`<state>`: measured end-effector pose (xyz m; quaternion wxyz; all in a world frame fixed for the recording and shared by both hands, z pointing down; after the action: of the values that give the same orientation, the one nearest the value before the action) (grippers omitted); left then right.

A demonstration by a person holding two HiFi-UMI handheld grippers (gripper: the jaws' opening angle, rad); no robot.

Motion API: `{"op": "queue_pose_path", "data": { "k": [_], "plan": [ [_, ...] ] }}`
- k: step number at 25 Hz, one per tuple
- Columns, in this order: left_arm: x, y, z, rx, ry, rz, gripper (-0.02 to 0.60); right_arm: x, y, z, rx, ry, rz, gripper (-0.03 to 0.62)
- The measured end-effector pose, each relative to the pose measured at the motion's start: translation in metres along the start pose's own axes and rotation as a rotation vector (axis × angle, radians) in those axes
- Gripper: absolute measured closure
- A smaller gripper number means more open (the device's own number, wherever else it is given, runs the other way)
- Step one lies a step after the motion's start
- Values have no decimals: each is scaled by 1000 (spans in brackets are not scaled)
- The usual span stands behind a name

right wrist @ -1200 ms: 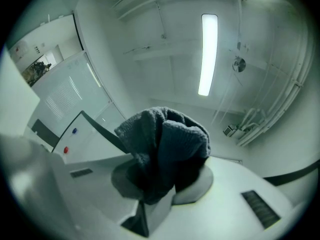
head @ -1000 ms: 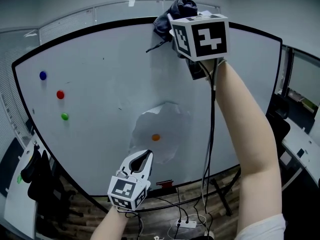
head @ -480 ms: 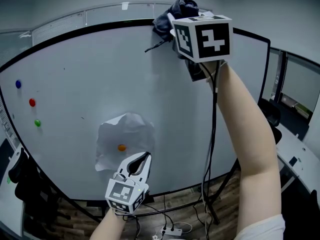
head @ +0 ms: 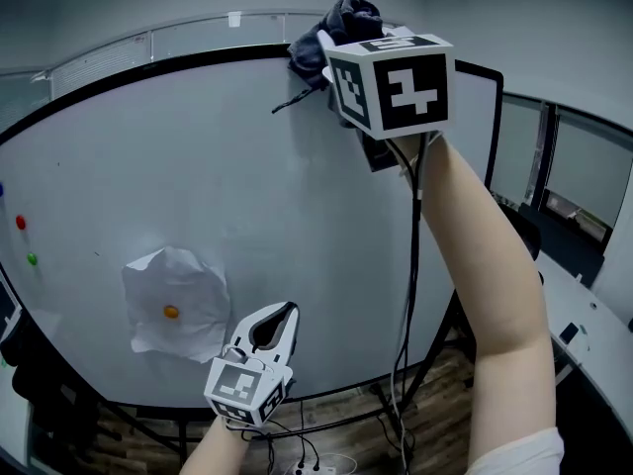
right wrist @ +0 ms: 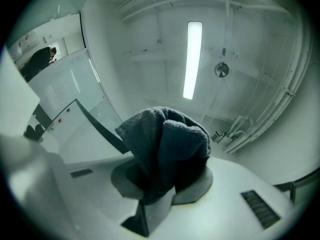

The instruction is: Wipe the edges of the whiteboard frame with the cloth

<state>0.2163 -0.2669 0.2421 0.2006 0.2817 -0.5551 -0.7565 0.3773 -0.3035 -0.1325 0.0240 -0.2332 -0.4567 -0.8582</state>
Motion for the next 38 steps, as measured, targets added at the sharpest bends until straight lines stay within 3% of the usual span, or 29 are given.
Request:
{"op": "queue_pose_path", "data": {
  "k": [13, 22, 38],
  "plan": [
    [-63, 14, -81, -25, 18, 57, 555, -93, 33, 27, 12, 47, 19, 517],
    [-103, 8, -122, -57, 65, 50, 557, -146, 51, 42, 31, 92, 58, 517],
    [-154, 10, -179, -68, 150, 90, 557, -249, 92, 75, 79, 236, 17, 517]
  ]
}}
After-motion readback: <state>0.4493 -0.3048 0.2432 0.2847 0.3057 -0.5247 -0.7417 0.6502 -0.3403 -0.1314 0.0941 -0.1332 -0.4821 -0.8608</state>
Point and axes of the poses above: the fingertips, and each gripper's own axes: z backward along the fingers, x to its left, y out of its underside, the point moved 9 cm from there along z, backward along the fingers, and after that the axes turned 2 degrees about y, right-handed, at the moved point
